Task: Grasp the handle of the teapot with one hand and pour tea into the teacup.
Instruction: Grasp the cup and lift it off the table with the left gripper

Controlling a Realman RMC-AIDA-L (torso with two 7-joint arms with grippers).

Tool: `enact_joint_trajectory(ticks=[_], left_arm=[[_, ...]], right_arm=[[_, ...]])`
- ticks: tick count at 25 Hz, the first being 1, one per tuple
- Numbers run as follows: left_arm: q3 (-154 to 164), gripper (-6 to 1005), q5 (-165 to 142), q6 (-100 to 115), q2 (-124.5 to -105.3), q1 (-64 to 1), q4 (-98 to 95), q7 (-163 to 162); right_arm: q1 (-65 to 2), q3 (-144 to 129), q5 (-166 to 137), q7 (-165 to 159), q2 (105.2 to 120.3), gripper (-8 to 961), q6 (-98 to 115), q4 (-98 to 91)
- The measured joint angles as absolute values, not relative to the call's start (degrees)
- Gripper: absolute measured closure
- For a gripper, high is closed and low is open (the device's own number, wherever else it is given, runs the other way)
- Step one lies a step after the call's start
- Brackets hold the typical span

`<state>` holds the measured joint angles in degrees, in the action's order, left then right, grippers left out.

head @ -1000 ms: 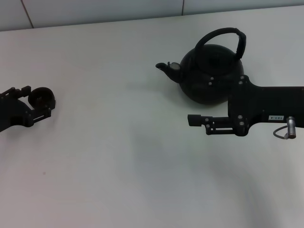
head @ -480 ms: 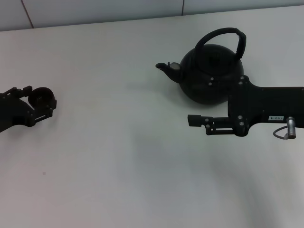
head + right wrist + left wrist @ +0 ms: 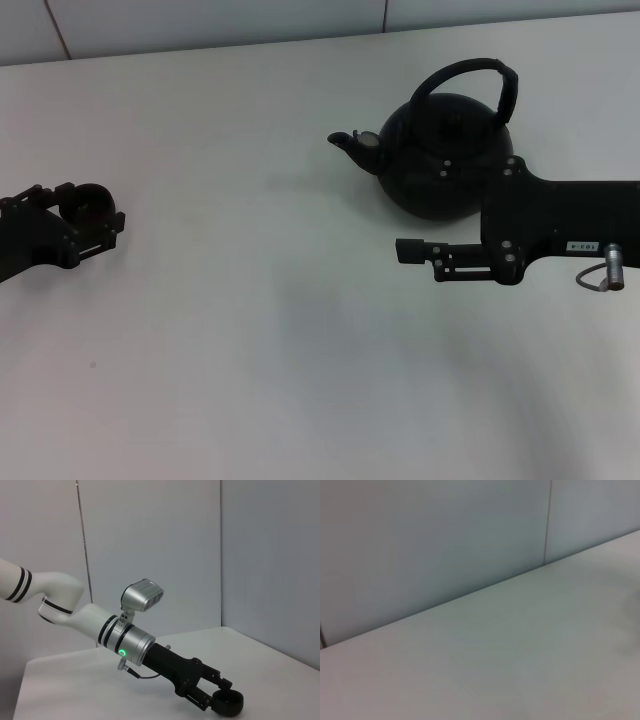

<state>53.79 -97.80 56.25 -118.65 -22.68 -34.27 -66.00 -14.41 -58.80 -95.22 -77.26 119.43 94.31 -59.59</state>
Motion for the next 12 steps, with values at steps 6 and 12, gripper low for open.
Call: enact_joint_trajectory(ticks=[6,12], left_arm=[[53.79,326,-97.79,55.98,-118.66,-22.68,-34.28,-66.02],[53.79,334,-97.74,55.98,-118.77,-22.97,-34.27,-66.08]], right_arm=[[-14.31,-58.8,-95.18,-77.26,119.35,252,94.31,-59.58],[-14.15,-58.73,-95.18,-77.26,119.35,252,94.31,-59.59]])
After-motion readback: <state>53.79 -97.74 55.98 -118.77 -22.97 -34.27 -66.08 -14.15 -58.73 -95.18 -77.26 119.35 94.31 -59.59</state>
